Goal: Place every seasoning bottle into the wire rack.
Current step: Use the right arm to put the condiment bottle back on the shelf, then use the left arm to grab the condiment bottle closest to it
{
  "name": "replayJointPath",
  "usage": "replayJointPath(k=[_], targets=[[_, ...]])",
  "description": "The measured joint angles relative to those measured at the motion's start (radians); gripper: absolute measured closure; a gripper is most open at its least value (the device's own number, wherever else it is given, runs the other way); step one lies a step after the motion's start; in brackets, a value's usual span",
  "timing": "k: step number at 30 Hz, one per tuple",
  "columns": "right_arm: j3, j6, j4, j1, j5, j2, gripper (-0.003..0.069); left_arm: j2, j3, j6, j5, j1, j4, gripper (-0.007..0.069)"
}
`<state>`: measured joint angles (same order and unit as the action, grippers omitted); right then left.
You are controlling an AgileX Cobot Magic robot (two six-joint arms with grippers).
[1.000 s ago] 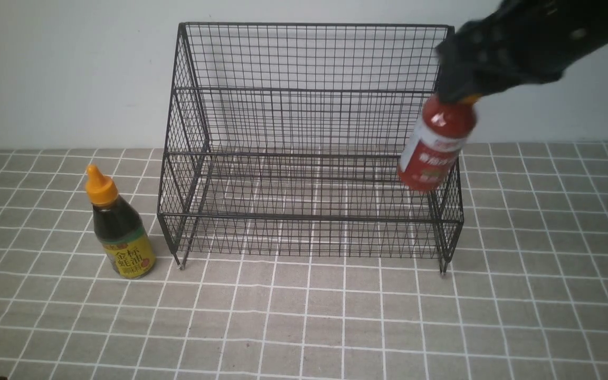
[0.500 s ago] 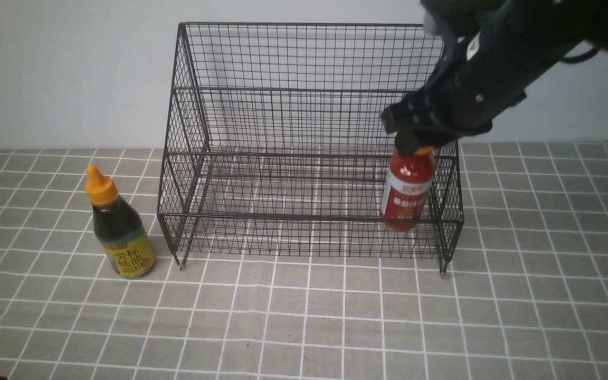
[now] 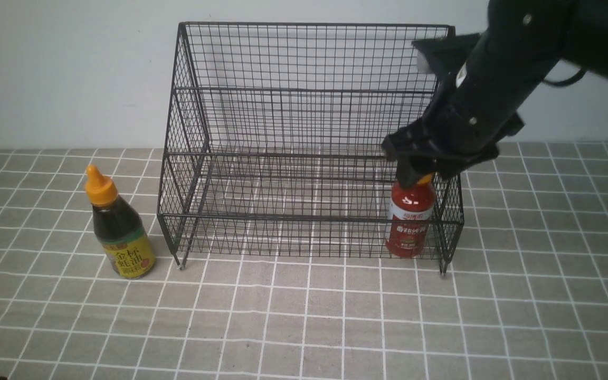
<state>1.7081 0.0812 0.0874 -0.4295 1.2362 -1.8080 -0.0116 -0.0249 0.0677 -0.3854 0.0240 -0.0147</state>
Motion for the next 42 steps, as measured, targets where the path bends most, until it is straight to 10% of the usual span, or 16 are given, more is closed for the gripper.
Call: replayJointPath(k=[6, 16, 29, 42], targets=[[0.093, -0.009, -0.007, 0.0, 0.006, 0.147, 0.0239, 0.0, 0.0, 0.0, 0.0, 0.0, 0.0, 0.0631], [-0.035, 0.005, -0.014, 0.0, 0.023, 0.743, 0.0655, 0.0, 0.0, 0.0, 0.0, 0.0, 0.0, 0.0631], [-0.948, 0.116, -0.051, 0.0, -0.588, 1.675, 0.0671, 0.0, 0.0, 0.0, 0.0, 0.0, 0.0, 0.0631], [-1.242, 0.114, 0.015, 0.0, -0.776, 1.825, 0.0671, 0.0, 0.0, 0.0, 0.0, 0.0, 0.0, 0.0631]])
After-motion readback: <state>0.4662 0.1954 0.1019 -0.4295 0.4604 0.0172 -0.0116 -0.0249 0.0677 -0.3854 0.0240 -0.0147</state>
